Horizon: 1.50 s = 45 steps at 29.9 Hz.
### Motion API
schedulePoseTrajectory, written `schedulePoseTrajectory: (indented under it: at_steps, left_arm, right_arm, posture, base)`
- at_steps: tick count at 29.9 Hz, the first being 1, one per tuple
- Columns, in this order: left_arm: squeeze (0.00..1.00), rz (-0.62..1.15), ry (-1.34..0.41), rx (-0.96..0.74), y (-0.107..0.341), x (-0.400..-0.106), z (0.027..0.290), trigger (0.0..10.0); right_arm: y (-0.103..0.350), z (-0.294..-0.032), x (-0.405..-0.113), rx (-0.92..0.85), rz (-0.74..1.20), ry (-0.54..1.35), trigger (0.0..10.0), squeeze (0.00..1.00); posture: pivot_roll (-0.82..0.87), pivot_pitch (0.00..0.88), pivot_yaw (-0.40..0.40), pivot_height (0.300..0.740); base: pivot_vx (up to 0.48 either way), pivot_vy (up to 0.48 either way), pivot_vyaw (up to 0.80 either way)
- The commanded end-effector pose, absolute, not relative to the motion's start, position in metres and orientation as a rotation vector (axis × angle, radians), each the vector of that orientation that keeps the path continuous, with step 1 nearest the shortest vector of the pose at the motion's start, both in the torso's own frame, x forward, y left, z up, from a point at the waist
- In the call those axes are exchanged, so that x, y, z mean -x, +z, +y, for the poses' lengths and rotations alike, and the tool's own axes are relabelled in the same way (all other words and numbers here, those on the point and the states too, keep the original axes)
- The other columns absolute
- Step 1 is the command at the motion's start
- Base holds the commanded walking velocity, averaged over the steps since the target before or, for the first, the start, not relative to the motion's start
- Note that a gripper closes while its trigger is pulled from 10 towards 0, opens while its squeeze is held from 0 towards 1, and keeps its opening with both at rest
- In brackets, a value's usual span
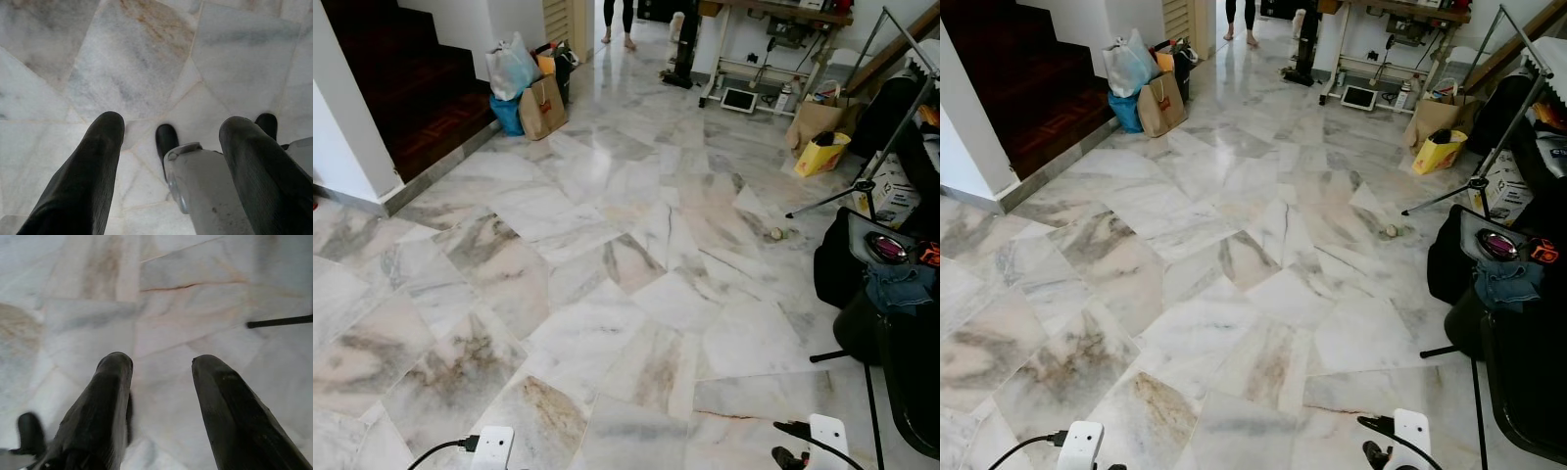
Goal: Hang keys on a hook
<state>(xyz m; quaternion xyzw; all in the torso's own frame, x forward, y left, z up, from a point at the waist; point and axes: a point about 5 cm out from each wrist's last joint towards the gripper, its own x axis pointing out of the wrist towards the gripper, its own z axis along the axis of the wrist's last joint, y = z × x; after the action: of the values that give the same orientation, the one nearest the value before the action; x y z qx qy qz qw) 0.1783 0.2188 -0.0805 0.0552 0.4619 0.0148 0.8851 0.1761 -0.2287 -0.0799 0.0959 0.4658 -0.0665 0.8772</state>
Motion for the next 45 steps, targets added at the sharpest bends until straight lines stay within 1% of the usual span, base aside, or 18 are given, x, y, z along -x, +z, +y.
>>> schedulePoseTrajectory:
  at_steps: [1, 7, 14, 19, 20, 26, 31, 36, 45]
  left_arm:
    - [0.0, 0.976, 0.032, -0.138, -0.081, -0.176, 0.224, 10.0]
    - [0.0, 0.955, 0.034, -0.169, -0.075, -0.184, 0.232, 10.0]
    - [0.0, 0.92, 0.03, -0.175, -0.069, -0.194, 0.232, 10.0]
    - [0.0, 0.911, 0.043, -0.154, -0.069, -0.196, 0.229, 10.0]
    - [0.0, 0.915, 0.043, -0.148, -0.07, -0.196, 0.227, 10.0]
    - [0.0, 0.921, 0.052, -0.131, -0.072, -0.192, 0.226, 10.0]
    - [0.0, 0.939, 0.062, -0.134, -0.075, -0.186, 0.229, 10.0]
    - [0.0, 0.942, 0.066, -0.139, -0.075, -0.185, 0.231, 10.0]
    - [0.0, 0.931, 0.066, -0.15, -0.072, -0.189, 0.232, 10.0]
  right_arm:
    - [-0.079, -0.231, -0.177, -0.197, 0.963, -0.149, 10.0, 0.0]
    - [-0.08, -0.225, -0.179, -0.216, 0.958, -0.14, 10.0, 0.0]
    - [-0.079, -0.225, -0.18, -0.215, 0.952, -0.125, 10.0, 0.0]
    - [-0.077, -0.23, -0.179, -0.214, 0.946, -0.116, 10.0, 0.0]
    - [-0.077, -0.235, -0.178, -0.217, 0.954, -0.144, 10.0, 0.0]
    - [-0.076, -0.243, -0.177, -0.224, 0.962, -0.184, 10.0, 0.0]
    - [-0.072, -0.246, -0.182, -0.228, 0.957, -0.177, 10.0, 0.0]
    - [-0.074, -0.244, -0.18, -0.216, 0.966, -0.164, 10.0, 0.0]
    - [-0.075, -0.243, -0.178, -0.219, 0.972, -0.163, 10.0, 0.0]
  posture:
    - [0.11, 0.0, -0.067, 0.74]
    - [0.12, 0.0, -0.031, 0.74]
    - [0.1, 0.0, -0.027, 0.74]
    - [0.09, 0.0, -0.033, 0.74]
    - [0.09, 0.0, -0.037, 0.74]
    - [0.1, 0.0, -0.051, 0.74]
    - [0.1, 0.0, -0.052, 0.74]
    - [0.1, 0.0, -0.043, 0.74]
    - [0.1, 0.0, -0.045, 0.74]
  base:
    - [0.0, 0.0, 0.0]
    - [0.0, 0.0, 0.0]
    - [0.0, 0.0, 0.0]
    - [0.0, 0.0, 0.0]
    - [0.0, 0.0, 0.0]
    - [0.0, 0.0, 0.0]
    - [0.0, 0.0, -0.73]
    - [0.0, 0.0, -0.72]
    - [0.0, 0.0, -0.7]
